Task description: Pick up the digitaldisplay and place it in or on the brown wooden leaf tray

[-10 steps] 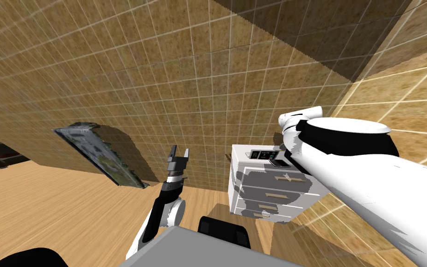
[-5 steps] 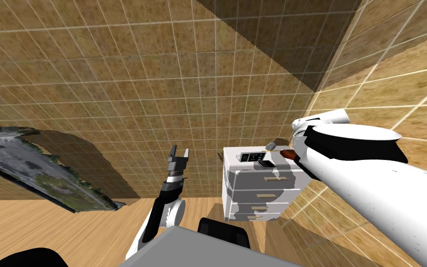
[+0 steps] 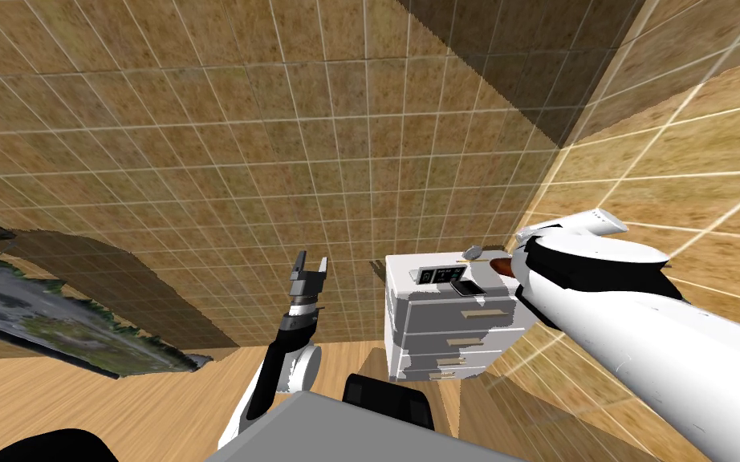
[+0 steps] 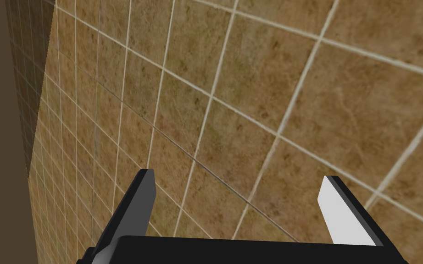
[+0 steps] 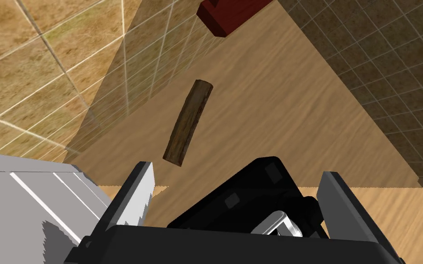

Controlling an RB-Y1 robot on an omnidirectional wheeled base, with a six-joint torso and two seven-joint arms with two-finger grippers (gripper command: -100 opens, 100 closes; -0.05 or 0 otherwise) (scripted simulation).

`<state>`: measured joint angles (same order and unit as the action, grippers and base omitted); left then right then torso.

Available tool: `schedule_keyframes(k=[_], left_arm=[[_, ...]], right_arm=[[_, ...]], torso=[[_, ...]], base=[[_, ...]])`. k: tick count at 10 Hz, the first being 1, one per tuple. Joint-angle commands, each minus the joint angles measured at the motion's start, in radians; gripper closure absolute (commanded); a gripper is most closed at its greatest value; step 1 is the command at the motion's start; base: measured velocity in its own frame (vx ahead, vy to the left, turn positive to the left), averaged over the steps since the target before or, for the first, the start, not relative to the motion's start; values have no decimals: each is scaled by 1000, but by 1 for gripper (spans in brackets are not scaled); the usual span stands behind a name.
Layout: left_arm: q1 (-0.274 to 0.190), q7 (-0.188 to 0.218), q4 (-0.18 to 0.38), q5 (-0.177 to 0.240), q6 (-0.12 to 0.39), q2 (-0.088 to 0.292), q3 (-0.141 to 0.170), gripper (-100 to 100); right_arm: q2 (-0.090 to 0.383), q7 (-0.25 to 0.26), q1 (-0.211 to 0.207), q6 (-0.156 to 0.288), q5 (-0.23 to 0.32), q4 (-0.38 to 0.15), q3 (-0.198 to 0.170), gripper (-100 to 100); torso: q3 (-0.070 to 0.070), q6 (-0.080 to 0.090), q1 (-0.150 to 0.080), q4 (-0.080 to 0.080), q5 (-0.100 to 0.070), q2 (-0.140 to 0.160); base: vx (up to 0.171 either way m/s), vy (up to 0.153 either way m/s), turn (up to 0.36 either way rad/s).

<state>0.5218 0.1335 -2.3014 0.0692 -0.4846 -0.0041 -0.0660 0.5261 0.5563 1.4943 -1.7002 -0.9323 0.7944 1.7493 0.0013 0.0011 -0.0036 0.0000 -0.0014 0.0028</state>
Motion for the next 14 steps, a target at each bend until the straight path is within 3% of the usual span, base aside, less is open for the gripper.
schedule_keyframes(k=[1, 2, 3, 4, 8, 9, 10, 14], left_arm=[[0, 0, 0, 0, 0, 0, 0, 0], [0, 0, 0, 0, 0, 0, 0, 0], [0, 0, 0, 0, 0, 0, 0, 0], [0, 0, 0, 0, 0, 0, 0, 0], [0, 0, 0, 0, 0, 0, 0, 0], [0, 0, 0, 0, 0, 0, 0, 0], [0, 0, 0, 0, 0, 0, 0, 0], [0, 0, 0, 0, 0, 0, 0, 0]], right_arm=[[-25, 21, -50, 14, 17, 50, -1, -100], [-25, 21, -64, 14, 17, 51, -1, -100], [-26, 20, -53, 14, 15, 51, -1, -100], [-26, 20, -56, 15, 15, 51, 0, 100], [-26, 20, -56, 15, 15, 51, 0, 100], [-26, 20, -56, 15, 15, 51, 0, 0], [-24, 21, -52, 48, 12, 47, -1, -100], [-12, 28, -36, 134, -4, 24, -7, -100]], torso=[[0, 0, 0, 0, 0, 0], [0, 0, 1, 0, 0, 0], [0, 0, 1, 0, 0, -1], [0, 0, 1, 0, 1, -1], [-1, 0, 1, 0, 1, -1], [-1, 0, 1, 0, 1, -1], [-1, 0, 1, 0, 1, -1], [1, -1, 3, 1, 1, 2]], base=[[-9, -1, -6], [0, 0, 0], [0, 0, 0], [0, 0, 0], [0, 0, 0], [0, 0, 0], [-11, 10, 1], [-41, 28, 2]])
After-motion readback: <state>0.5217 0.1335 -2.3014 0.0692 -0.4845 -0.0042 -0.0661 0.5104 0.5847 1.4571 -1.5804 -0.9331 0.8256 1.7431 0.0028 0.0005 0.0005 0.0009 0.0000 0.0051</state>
